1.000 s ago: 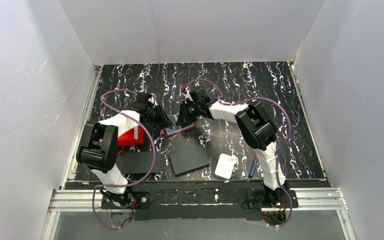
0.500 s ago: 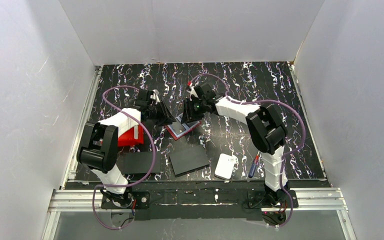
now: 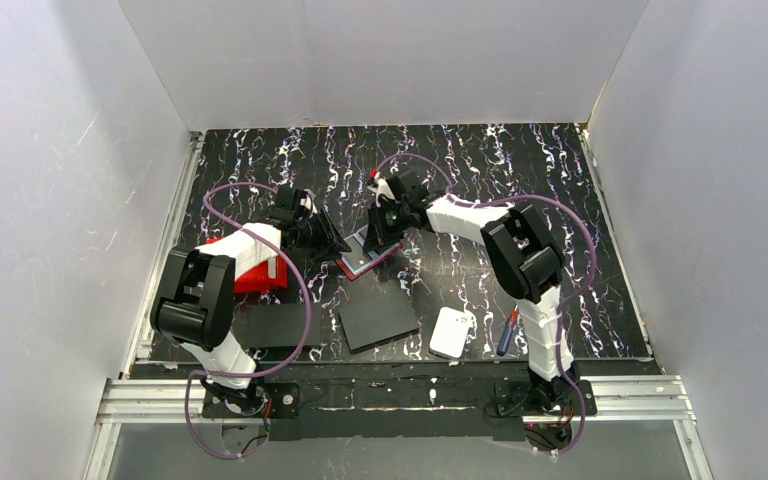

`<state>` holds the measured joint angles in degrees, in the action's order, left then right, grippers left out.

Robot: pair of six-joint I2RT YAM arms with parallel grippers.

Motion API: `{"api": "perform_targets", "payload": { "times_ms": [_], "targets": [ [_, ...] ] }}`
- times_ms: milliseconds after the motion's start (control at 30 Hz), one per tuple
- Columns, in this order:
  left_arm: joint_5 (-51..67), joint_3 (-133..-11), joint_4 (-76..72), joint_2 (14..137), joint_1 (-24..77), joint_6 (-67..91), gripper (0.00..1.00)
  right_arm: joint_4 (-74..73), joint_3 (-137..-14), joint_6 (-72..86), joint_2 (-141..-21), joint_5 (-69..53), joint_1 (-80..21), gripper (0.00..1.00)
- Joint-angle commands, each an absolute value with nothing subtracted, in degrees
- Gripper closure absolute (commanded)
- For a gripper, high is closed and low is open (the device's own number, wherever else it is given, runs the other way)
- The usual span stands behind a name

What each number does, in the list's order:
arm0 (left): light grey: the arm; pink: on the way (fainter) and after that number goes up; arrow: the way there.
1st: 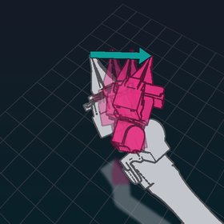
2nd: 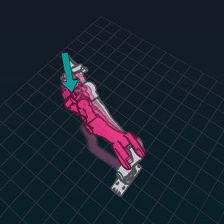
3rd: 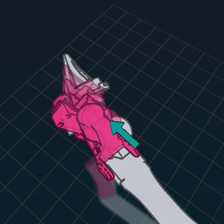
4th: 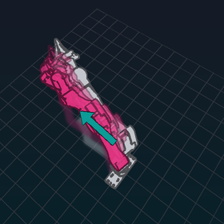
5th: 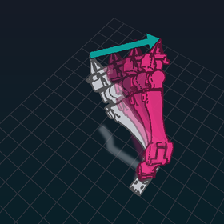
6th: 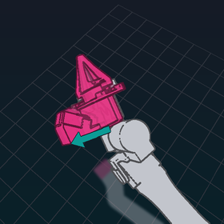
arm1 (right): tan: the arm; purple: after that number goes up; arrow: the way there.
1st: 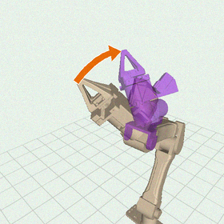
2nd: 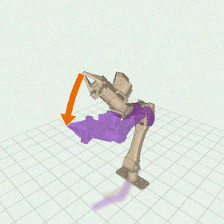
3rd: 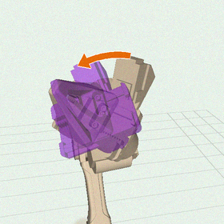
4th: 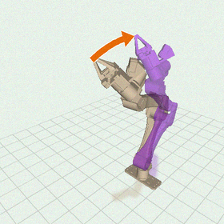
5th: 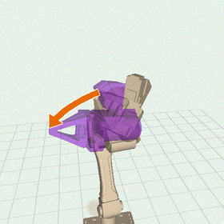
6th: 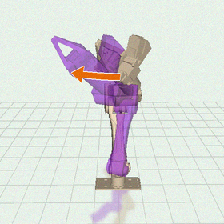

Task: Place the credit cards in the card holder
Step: Turn over the card slot in the card holder.

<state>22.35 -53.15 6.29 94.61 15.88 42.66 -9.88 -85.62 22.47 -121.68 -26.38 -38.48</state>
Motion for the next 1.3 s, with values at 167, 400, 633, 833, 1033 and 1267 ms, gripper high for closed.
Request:
{"api": "perform_targets", "payload": {
  "times_ms": [167,400,633,833,1033,1267],
  "targets": [
    [24.14,-51.44,3.57,94.21,16.04,45.16,0.67,-8.08,-87.89,21.98,-125.06,-26.37,-38.41,0.87],
    [23.56,-50.83,3.97,94.29,16.03,45.75,0.63,-7.26,-86.20,22.76,-126.02,-25.68,-38.39,0.87],
    [23.12,-50.51,4.10,94.19,16.10,46.66,0.61,-7.40,-84.41,22.53,-126.48,-23.52,-38.84,0.91],
    [23.27,-50.25,4.14,94.55,16.31,46.85,0.70,-5.94,-81.18,23.85,-127.30,-19.48,-39.13,0.99],
    [22.60,-49.75,5.03,94.23,16.61,46.87,0.65,-5.58,-80.16,24.71,-127.88,-17.48,-39.11,0.99],
    [22.22,-49.64,4.75,95.57,16.97,47.43,0.64,-5.82,-80.53,24.70,-127.91,-17.84,-39.07,0.99]
  ]
}}
